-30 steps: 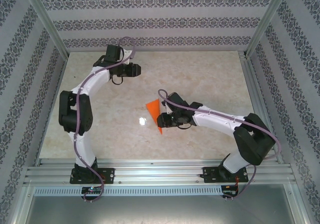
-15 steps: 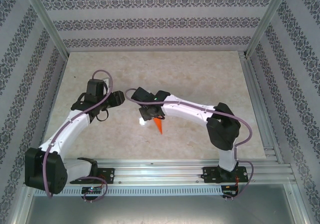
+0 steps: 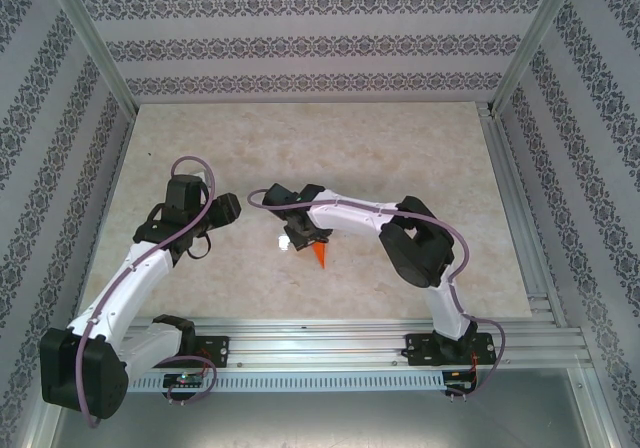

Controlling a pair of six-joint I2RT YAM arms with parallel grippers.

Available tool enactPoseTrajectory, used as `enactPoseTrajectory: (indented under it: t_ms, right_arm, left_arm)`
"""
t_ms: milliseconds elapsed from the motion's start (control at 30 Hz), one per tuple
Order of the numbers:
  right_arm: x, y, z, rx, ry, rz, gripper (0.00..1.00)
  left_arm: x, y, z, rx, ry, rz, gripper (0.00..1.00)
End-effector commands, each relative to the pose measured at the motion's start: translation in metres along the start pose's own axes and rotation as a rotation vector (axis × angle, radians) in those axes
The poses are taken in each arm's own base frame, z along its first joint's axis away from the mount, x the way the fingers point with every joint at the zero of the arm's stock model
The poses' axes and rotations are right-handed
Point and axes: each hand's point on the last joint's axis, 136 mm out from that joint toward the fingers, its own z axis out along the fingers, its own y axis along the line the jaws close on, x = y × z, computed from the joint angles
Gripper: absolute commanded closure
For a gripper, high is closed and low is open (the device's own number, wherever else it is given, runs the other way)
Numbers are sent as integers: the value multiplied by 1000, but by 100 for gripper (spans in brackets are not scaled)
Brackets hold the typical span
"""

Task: Fold a paper plane with a square sheet of paper (fold left side to right side)
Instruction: Move the paper plane to the center of the table.

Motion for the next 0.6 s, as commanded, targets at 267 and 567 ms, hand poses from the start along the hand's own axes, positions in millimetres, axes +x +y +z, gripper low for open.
enactPoseTrajectory:
  t_ms: [267,567]
  right_arm:
    - [10,-23,-2,-166,-15,115,51]
    - [9,-35,-12,-203,-49,145,64]
  left_arm:
    - [2,1,7,-3,29,-23,36]
    - [3,-1,11,3,44,-25,35]
